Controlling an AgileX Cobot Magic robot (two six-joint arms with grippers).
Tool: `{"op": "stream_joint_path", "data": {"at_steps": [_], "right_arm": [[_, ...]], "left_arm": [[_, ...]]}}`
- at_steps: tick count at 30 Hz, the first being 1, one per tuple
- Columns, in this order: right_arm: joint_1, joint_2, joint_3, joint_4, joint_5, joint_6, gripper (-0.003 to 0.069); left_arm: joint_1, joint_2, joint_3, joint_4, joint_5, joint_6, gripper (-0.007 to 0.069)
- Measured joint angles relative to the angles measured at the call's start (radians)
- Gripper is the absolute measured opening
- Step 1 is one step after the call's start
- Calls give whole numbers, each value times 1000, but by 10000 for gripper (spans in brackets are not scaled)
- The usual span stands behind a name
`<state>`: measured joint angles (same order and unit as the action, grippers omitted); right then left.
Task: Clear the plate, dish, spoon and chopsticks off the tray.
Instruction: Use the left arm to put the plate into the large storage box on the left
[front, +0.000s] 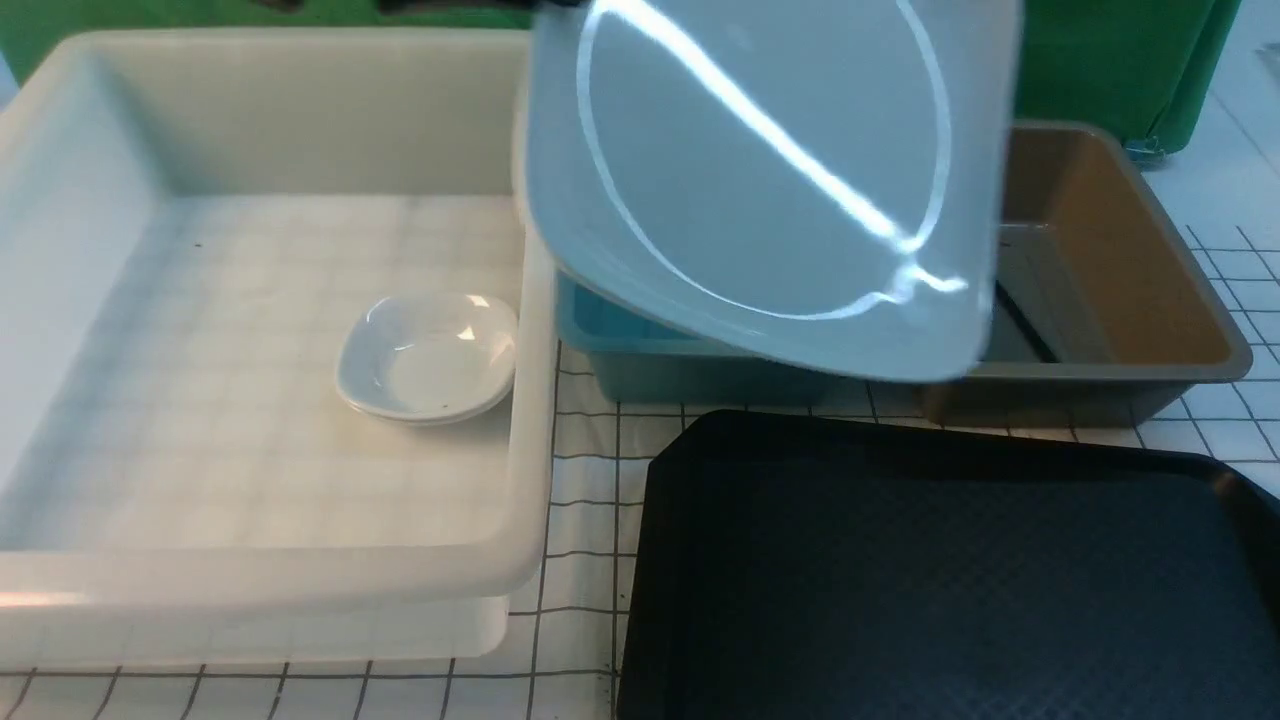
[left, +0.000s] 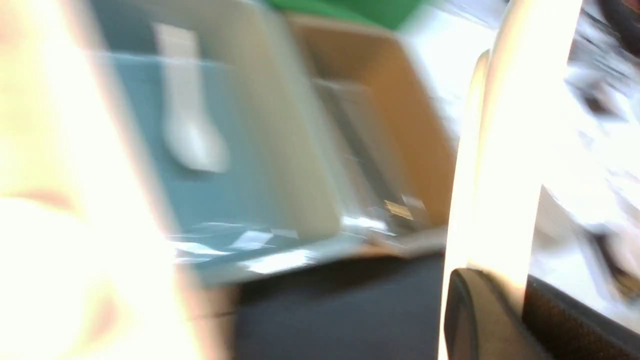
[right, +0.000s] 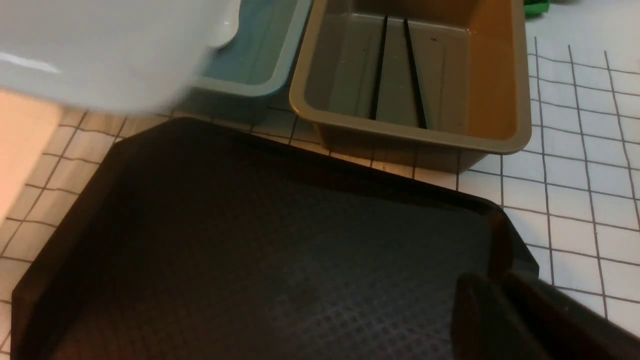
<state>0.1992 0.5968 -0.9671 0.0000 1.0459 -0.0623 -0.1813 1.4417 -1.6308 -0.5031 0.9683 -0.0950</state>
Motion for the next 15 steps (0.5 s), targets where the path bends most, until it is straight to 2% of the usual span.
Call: {"op": "stream_joint_path", "data": {"at_steps": [5,7,8,9,13,15], "right_arm": [[0,0,0,0,0,0,72],[0,0,0,0,0,0,72],[0,0,0,0,0,0,72],[0,0,0,0,1,0,72],[0,0,0,0,3,0,72],[0,0,0,0,3,0,72]], "left_arm": [[314,-1,2,-1,114,108,21],[451,5,2,-45,138,176,22],[464,7,2,-57,139,182,23],[575,18,2,-116,152,240,23],[712,59,2,-219,164,330,23],[740,91,2,-229,163,352,23]]}}
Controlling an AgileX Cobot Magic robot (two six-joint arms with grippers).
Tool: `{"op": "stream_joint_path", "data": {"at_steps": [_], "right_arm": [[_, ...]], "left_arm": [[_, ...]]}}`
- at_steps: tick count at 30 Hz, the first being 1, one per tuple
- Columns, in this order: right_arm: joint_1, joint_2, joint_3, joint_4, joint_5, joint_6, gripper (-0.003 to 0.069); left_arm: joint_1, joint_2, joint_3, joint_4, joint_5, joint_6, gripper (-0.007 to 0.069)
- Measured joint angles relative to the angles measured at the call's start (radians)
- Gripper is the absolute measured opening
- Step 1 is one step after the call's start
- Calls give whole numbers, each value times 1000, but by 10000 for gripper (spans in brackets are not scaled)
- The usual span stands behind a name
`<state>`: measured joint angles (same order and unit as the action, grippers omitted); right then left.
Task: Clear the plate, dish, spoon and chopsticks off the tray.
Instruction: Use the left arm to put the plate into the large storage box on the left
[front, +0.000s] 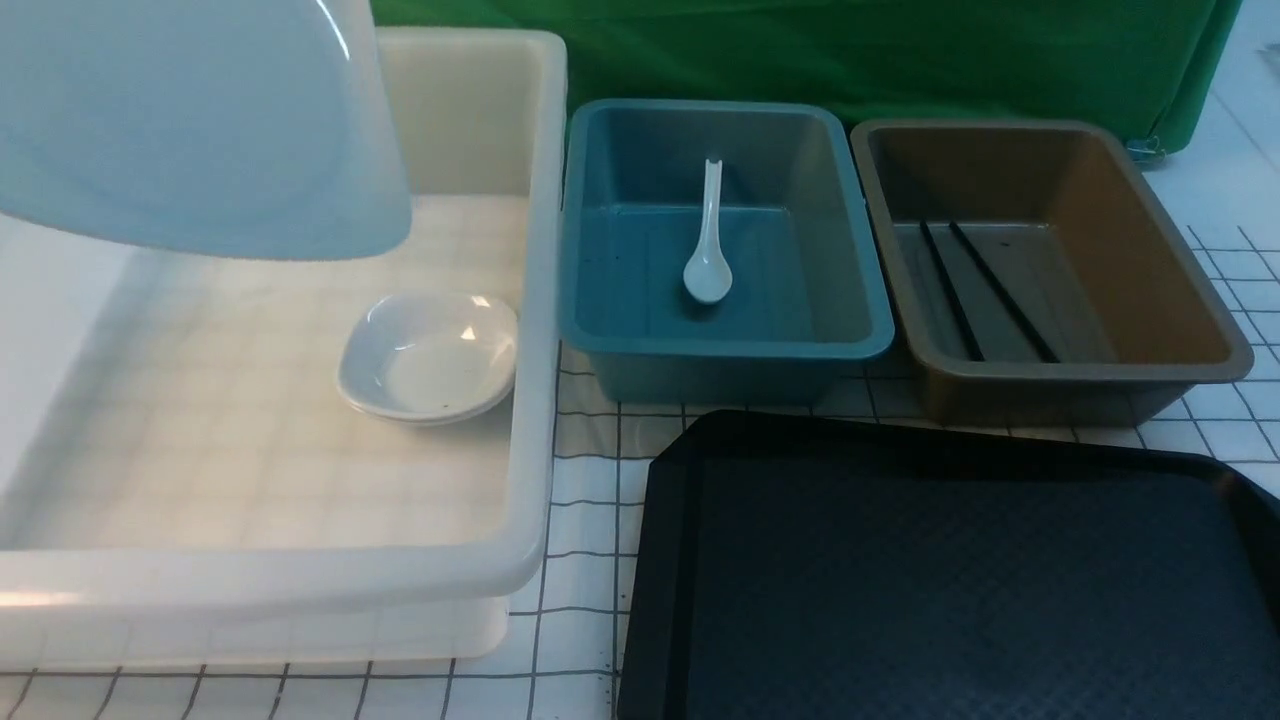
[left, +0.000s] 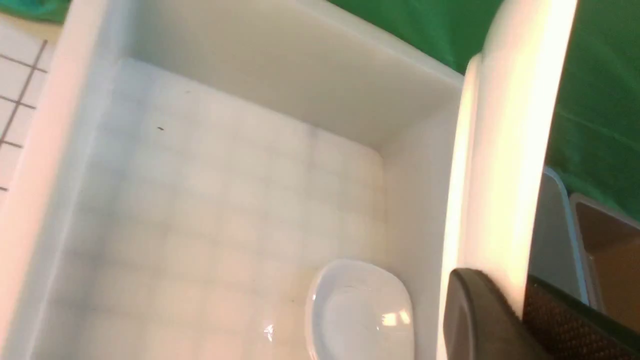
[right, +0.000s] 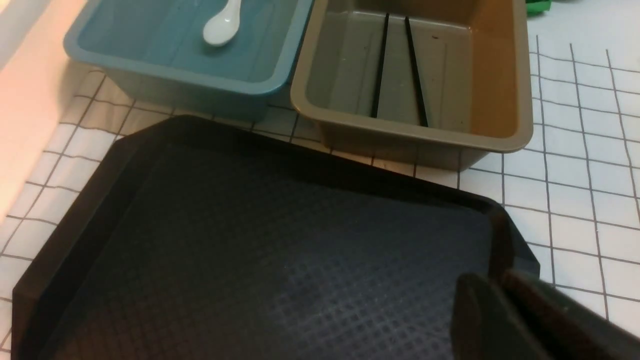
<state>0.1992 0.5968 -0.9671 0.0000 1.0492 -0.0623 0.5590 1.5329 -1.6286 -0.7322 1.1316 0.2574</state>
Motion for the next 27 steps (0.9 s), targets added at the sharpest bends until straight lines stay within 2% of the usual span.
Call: {"op": "stream_joint_path", "data": {"at_steps": [11,19,27], "right_arm": [[0,0,0,0,15,0,86],[0,0,0,0,30,23,97],[0,0,0,0,30,45,111]], "left_arm": [[6,275,-53,8,-90,212,23],[6,434,-253,20,-74,234,23],[-13,525,-371,125,-16,235,23]]}}
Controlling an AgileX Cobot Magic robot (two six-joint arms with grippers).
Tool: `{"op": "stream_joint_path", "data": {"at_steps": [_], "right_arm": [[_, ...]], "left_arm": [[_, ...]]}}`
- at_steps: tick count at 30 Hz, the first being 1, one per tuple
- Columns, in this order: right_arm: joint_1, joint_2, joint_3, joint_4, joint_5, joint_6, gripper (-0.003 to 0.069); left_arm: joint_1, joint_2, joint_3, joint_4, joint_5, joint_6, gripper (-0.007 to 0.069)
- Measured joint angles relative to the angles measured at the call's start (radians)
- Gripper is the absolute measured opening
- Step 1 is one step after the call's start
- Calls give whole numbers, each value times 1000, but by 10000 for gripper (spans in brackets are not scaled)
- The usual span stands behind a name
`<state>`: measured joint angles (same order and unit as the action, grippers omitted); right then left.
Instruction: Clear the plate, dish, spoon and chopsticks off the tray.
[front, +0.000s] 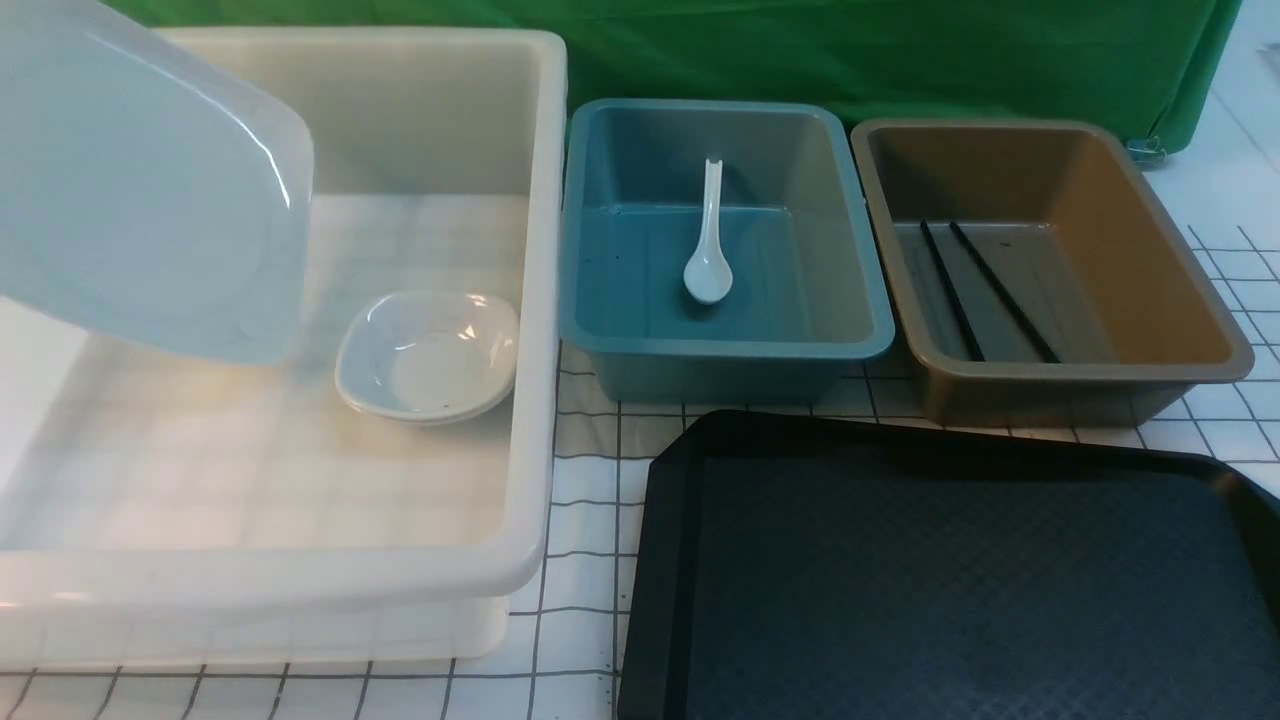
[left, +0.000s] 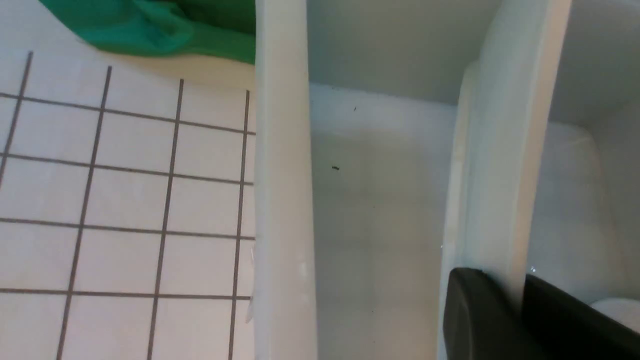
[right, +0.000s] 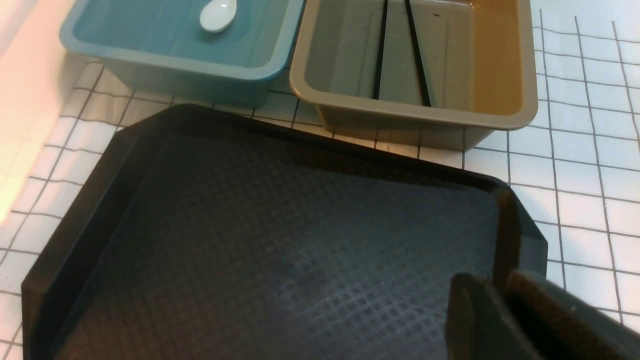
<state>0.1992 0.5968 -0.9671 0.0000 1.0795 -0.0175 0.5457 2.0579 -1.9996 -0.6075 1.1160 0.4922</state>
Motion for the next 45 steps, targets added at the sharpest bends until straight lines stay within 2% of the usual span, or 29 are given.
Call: {"op": "stream_joint_path", "data": {"at_steps": [10,17,25,28,37,40,42,45], "right_arm": [[0,0,0,0,0,36,129],[0,0,0,0,11,42,141],[0,0,0,0,33,42,156],[0,0,0,0,33,42,156],[0,0,0,0,33,43,166],[0,0,-1,0,33,43,166],[0,0,-3,0,33,43,166],[0,0,-7,0,33,43,166]], "left_arm": [[-36,81,-1,18,9,25,16],[-80,107,-1,59,-70,28,10],[-131,113,-9,212,-110,3,22],[-142,113,-9,271,-116,-34,76],[-147,113,-10,289,-97,-66,304],[-148,101,-10,294,-45,-73,334],[-148,87,-10,295,-16,-94,323],[-150,57,-10,275,55,-130,227]]}}
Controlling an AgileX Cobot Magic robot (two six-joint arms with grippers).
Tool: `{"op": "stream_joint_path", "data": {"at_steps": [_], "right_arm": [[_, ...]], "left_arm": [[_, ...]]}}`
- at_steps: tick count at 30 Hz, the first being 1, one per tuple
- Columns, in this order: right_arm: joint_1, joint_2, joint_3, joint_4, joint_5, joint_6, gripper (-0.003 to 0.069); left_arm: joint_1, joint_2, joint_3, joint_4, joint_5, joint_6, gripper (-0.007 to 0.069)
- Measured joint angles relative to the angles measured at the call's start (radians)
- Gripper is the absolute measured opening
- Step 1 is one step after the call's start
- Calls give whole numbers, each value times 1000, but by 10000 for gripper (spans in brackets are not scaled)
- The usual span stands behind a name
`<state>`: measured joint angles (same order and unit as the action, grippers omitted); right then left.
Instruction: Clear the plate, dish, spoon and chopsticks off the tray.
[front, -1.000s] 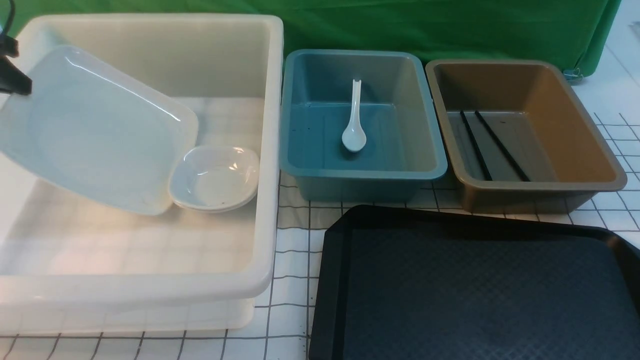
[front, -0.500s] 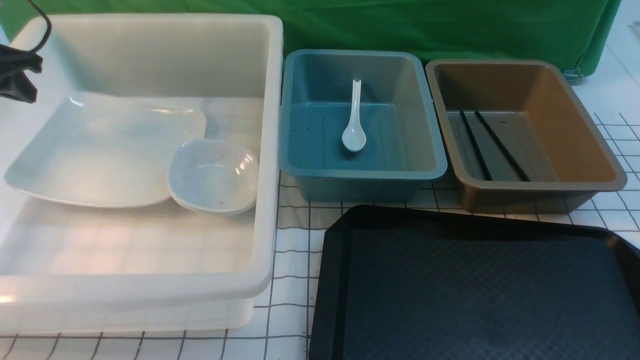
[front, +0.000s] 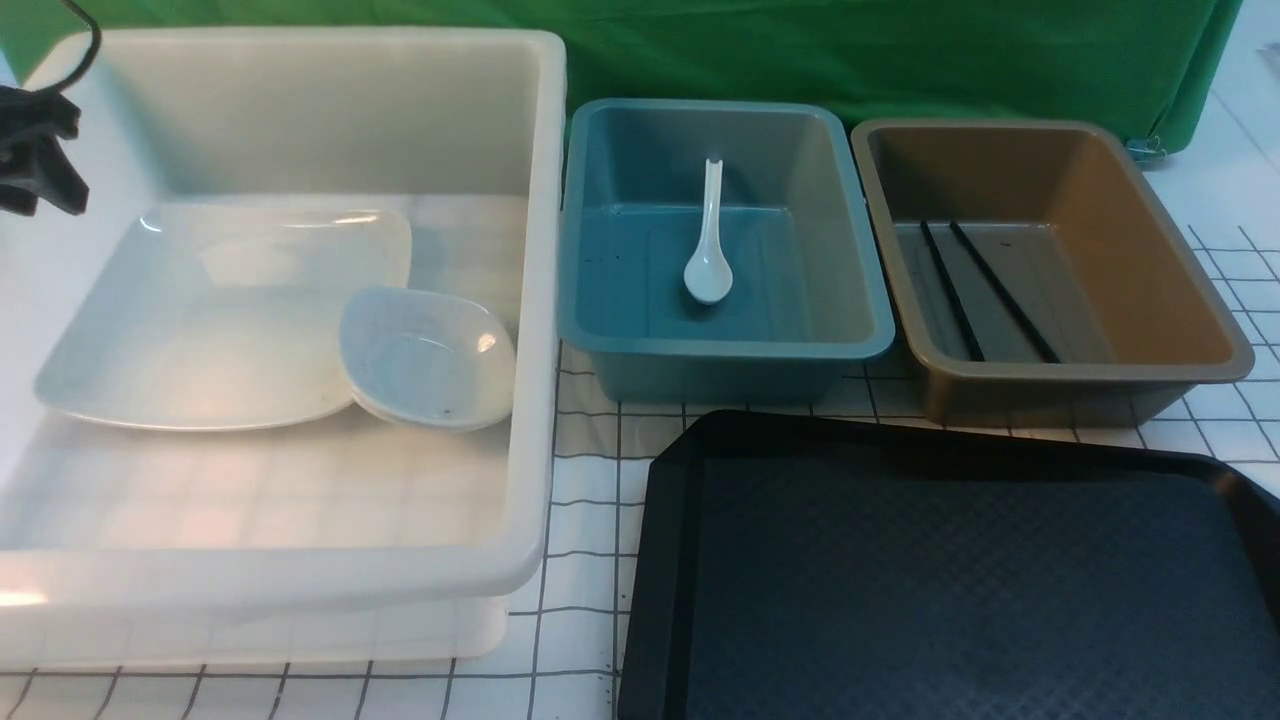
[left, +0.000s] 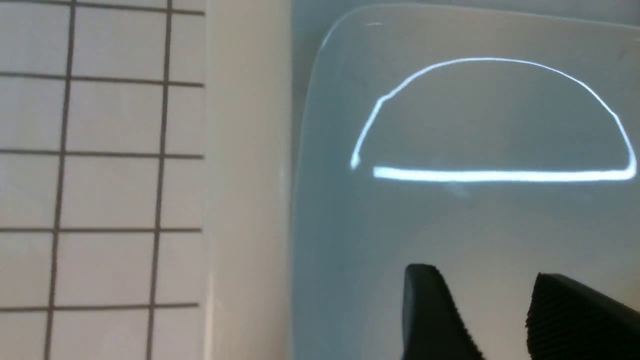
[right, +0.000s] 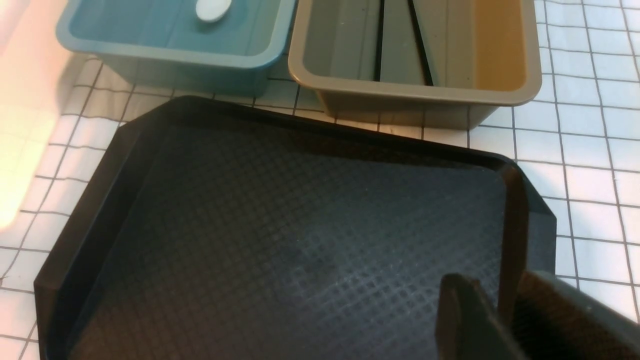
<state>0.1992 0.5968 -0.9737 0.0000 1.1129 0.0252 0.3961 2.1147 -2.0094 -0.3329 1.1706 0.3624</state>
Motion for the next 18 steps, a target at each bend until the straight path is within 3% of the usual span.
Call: {"op": "stream_joint_path", "data": {"at_steps": [5,8,11,16,18], "right_arm": [[0,0,0,0,0,0,167],[0,0,0,0,0,1,167],[0,0,0,0,0,2,167],[0,0,0,0,0,4,171],[0,0,0,0,0,5,174]], "left_arm": [[-52,-25,37,-73,36,-38,27],[-138,-24,98,-76,44,-84,5],[-209,-18,120,-35,50,-132,22],[-313,-15,127,40,40,-193,136],[-351,-15,127,46,7,-213,241]]}}
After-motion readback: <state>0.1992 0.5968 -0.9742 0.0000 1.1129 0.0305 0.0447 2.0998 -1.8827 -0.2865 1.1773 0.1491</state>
